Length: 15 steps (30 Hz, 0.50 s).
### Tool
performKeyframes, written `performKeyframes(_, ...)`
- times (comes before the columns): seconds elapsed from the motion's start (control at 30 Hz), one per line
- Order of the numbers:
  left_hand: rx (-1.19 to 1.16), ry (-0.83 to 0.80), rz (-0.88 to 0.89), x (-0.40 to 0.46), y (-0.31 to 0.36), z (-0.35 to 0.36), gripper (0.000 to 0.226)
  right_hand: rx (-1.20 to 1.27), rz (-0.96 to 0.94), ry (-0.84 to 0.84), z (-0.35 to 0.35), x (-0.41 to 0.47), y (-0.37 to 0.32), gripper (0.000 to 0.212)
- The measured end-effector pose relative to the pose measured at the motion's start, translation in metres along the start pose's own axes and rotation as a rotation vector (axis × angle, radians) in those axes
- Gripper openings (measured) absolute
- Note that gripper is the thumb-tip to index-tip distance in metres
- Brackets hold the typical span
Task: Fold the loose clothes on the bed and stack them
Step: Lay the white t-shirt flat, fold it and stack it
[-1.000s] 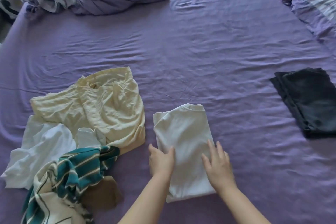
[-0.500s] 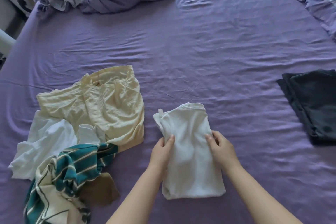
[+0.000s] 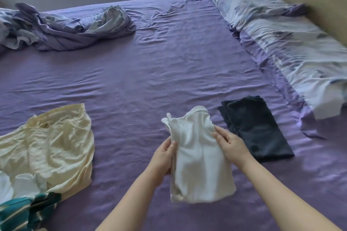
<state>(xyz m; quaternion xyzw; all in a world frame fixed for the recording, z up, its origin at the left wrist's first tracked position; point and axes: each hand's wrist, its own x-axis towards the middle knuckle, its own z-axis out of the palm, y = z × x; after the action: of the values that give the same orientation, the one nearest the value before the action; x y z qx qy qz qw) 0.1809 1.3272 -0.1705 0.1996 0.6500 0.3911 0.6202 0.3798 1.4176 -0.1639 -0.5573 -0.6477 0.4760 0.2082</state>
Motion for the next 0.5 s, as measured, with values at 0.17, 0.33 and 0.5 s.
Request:
performKeyframes(0.17, -0.007, -0.032, 0.062, 0.030, 0.022, 0.077, 0.023, 0.006, 0.006, 0.034, -0.082, 0.023, 0.024, 0.037)
performKeyframes(0.33, -0.055, -0.086, 0.090, 0.061, 0.041, 0.145, 0.022, -0.089, 0.000, 0.102, -0.151, 0.055, 0.050, 0.038)
performKeyframes(0.5, -0.061, -0.076, 0.113, 0.102, 0.042, 0.198, 0.025, -0.174, 0.031, 0.139, -0.189, 0.092, 0.088, 0.037)
